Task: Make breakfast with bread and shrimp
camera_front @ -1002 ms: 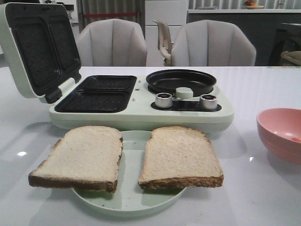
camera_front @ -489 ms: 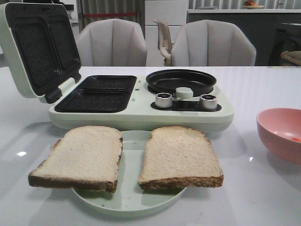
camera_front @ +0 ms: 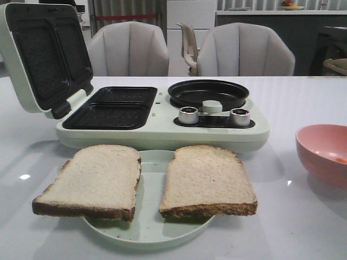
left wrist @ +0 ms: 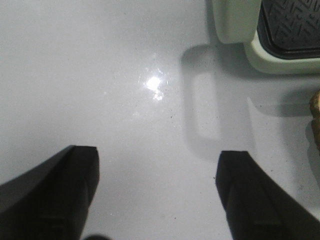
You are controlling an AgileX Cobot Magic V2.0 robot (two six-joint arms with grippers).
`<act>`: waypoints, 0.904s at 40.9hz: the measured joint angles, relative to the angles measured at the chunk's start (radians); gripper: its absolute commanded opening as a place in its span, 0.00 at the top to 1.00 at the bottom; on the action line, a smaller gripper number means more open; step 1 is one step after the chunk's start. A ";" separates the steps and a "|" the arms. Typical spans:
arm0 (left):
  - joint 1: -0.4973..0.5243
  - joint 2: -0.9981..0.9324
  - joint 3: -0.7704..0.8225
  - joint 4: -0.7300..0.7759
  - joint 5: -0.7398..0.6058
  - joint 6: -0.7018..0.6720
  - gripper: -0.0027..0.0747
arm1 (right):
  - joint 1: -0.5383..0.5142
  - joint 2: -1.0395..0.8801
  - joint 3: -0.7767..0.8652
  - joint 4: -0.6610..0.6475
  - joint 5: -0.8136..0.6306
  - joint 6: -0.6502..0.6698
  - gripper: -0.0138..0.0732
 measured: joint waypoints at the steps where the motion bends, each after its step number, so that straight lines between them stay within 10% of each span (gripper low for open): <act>1: 0.000 0.010 -0.009 0.000 0.007 0.000 0.47 | 0.000 0.000 0.000 0.000 0.000 0.000 0.37; 10: 0.001 0.078 -0.108 0.014 0.042 0.000 0.85 | 0.000 0.000 0.000 0.000 0.000 0.000 0.37; 26: 0.032 0.254 -0.294 -0.002 0.134 0.029 0.84 | 0.000 0.000 0.000 0.000 0.000 0.000 0.37; 37: -0.134 0.254 -0.293 -0.009 0.198 0.151 0.84 | 0.000 0.000 0.000 0.000 0.000 0.000 0.37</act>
